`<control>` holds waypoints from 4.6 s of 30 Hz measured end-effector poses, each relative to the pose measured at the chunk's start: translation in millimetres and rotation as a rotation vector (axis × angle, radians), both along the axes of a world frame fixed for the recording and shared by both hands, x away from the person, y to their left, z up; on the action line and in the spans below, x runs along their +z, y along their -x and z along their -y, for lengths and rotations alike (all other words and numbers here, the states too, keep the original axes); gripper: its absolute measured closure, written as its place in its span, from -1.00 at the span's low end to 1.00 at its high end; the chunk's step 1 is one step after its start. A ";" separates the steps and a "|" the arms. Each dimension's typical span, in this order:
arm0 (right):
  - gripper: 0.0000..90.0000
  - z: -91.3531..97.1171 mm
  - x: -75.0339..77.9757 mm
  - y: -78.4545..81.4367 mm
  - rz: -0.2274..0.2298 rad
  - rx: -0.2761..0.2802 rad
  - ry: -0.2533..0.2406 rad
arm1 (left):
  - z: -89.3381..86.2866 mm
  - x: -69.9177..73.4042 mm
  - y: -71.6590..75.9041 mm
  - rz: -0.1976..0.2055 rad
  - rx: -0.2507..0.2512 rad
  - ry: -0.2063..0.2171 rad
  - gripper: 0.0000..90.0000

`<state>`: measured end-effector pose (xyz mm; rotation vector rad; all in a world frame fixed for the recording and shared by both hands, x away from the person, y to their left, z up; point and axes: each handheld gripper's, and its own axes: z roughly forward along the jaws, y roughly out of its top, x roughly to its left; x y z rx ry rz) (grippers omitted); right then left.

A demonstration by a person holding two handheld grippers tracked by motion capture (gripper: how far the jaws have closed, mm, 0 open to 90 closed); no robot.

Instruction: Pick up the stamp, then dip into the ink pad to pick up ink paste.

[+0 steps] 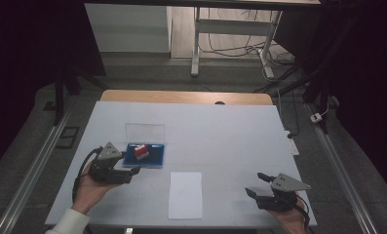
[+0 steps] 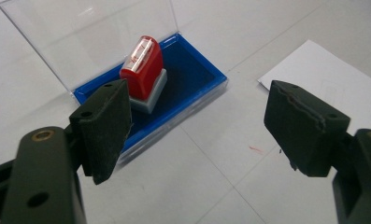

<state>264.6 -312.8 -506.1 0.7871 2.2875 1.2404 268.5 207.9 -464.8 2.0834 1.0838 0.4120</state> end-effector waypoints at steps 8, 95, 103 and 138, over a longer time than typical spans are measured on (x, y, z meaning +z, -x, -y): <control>-0.38 -2.1 -1.7 -1.0 -0.003 0.005 0.002 | -2.0 -0.4 -17.2 -0.036 0.001 0.001 -0.48; -0.34 3.1 -8.4 -6.3 -0.039 0.001 0.013 | 3.7 -5.3 -81.7 -0.058 -0.140 -0.101 0.56; -0.34 0.9 -8.1 -6.4 -0.033 0.003 0.025 | 5.9 16.2 -71.9 -0.029 -0.157 -0.070 0.56; -0.34 -0.5 -7.7 -4.0 -0.031 0.008 0.043 | 23.2 14.0 -83.1 -0.114 -0.162 -0.179 0.56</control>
